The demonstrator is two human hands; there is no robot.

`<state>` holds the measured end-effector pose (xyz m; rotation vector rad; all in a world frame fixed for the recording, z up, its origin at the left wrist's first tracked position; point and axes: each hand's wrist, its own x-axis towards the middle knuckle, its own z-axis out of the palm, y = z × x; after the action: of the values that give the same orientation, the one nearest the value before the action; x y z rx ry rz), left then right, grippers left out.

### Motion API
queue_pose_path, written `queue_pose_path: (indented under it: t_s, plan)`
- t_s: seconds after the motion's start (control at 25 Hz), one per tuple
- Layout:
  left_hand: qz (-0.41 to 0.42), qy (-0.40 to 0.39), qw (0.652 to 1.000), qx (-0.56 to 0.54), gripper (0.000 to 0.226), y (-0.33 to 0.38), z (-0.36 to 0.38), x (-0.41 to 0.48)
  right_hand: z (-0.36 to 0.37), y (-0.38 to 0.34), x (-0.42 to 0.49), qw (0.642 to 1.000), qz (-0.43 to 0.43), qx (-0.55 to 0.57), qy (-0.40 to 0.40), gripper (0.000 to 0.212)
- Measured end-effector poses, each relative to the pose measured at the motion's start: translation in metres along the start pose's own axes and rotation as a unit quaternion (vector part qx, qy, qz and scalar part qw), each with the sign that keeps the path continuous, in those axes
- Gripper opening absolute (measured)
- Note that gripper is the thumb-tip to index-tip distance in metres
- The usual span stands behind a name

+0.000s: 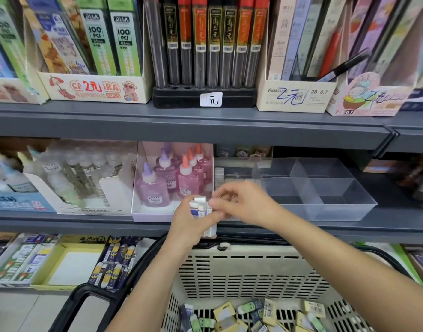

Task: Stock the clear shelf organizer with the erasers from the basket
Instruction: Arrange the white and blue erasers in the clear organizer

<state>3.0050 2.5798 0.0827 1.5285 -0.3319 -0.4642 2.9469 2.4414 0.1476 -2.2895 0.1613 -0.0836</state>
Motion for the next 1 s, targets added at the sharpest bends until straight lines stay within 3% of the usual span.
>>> queue_pose_path:
  t_s: [0.12,0.36,0.52,0.72,0.8,0.92,1.0]
  plan:
    - [-0.002,-0.019,1.0,-0.009,0.042,0.0,-0.001,-0.002,0.002,-0.002,0.001,0.996,0.049,0.071,-0.031,0.002]
    - [-0.016,-0.061,0.994,-0.085,0.038,-0.001,-0.008,-0.003,-0.007,0.0,0.002,0.99,0.064,0.121,-0.016,0.017]
    - [-0.004,-0.053,0.997,-0.061,0.038,-0.003,-0.007,-0.004,-0.011,0.004,-0.001,0.977,0.076,0.201,-0.008,0.019]
    - [-0.016,-0.056,0.995,-0.085,0.038,-0.001,-0.007,-0.003,-0.015,0.002,0.0,0.993,0.051,0.094,-0.05,0.007]
    - [-0.02,-0.041,0.992,-0.119,0.036,0.0,-0.008,-0.004,-0.025,0.004,0.007,0.992,0.075,0.099,-0.012,0.005]
    - [-0.018,-0.015,0.99,-0.138,0.036,0.001,-0.007,-0.006,-0.042,0.009,0.029,0.96,0.108,0.219,0.139,0.004]
    - [-0.017,-0.015,0.99,-0.14,0.036,0.002,-0.006,-0.007,-0.046,0.018,0.051,0.962,0.112,0.136,0.206,0.014]
